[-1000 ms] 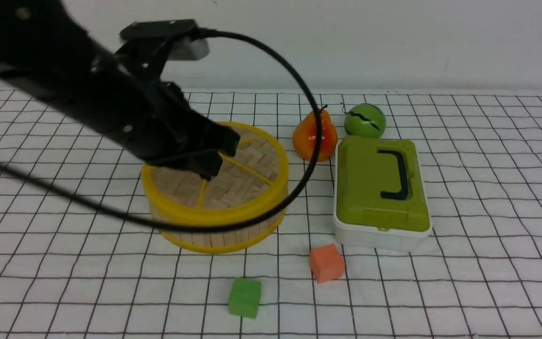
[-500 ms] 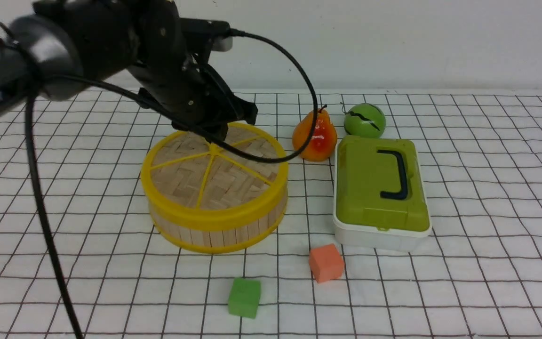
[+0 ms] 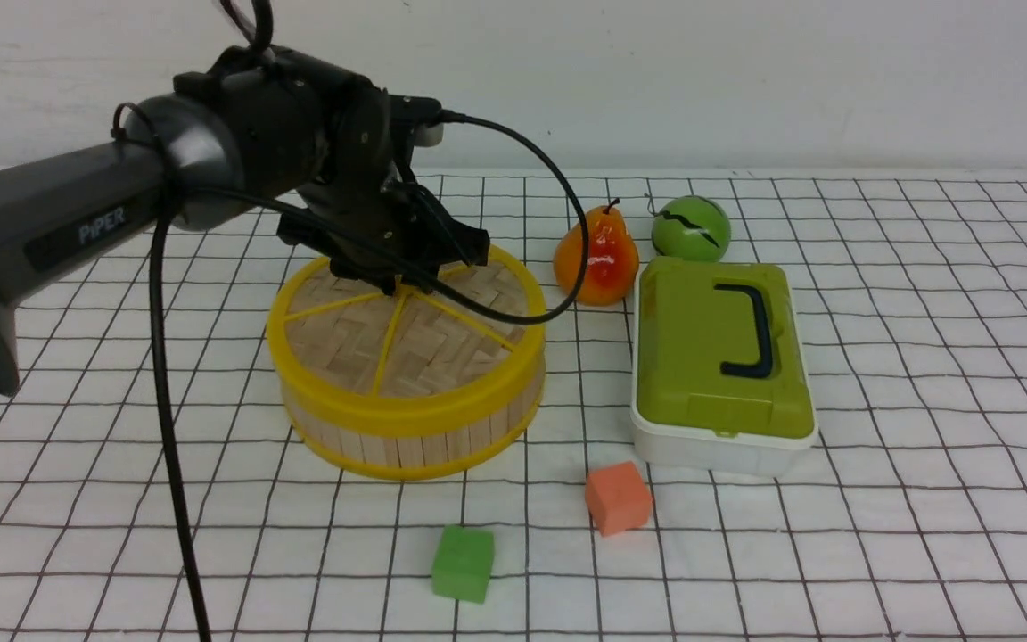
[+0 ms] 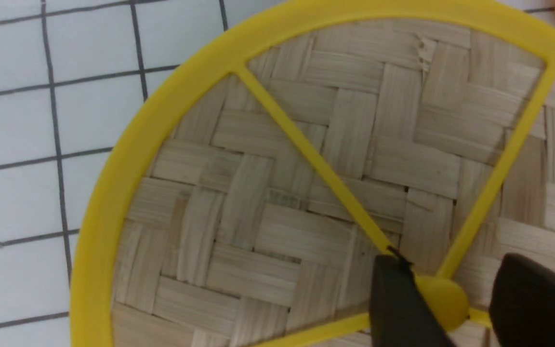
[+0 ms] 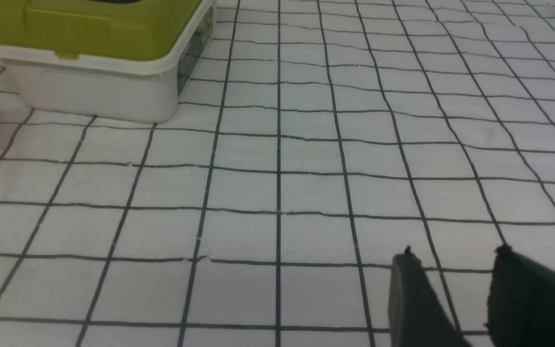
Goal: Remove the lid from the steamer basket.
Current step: Use the left arm to lift the lid of the steamer, then use the left arm to place the steamer lid on the table
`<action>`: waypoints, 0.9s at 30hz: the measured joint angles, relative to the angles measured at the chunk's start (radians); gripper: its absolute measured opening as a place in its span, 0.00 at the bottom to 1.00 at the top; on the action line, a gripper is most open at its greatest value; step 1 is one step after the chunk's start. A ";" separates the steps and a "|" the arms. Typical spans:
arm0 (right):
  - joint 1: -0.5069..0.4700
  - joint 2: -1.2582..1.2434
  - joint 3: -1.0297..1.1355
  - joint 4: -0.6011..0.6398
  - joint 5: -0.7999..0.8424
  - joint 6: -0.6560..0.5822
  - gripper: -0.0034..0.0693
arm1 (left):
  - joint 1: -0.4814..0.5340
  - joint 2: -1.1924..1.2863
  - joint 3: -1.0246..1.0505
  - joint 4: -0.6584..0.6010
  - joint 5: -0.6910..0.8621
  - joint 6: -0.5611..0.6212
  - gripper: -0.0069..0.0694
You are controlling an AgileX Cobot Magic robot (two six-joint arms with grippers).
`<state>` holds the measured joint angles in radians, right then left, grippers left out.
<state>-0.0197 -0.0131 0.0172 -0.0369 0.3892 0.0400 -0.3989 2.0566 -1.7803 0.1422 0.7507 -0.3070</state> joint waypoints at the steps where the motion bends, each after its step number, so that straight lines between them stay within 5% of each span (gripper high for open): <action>1: 0.000 0.000 0.000 0.000 0.000 0.000 0.38 | 0.000 0.000 0.000 0.004 0.000 -0.002 0.33; 3: 0.000 0.000 0.000 0.000 0.000 0.000 0.38 | 0.001 0.000 0.000 0.006 0.000 -0.017 0.22; 15: 0.000 0.000 0.000 0.000 0.000 0.000 0.38 | 0.001 -0.133 -0.047 0.034 0.053 -0.046 0.23; 21: 0.000 0.000 0.000 0.000 0.000 0.000 0.38 | 0.012 -0.376 -0.028 0.246 0.102 -0.098 0.23; 27: 0.000 0.000 0.000 0.000 0.000 0.000 0.38 | 0.260 -0.525 0.324 0.355 -0.035 -0.299 0.23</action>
<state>-0.0197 -0.0131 0.0172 -0.0369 0.3892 0.0400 -0.1392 1.5312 -1.4559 0.4974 0.7153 -0.6055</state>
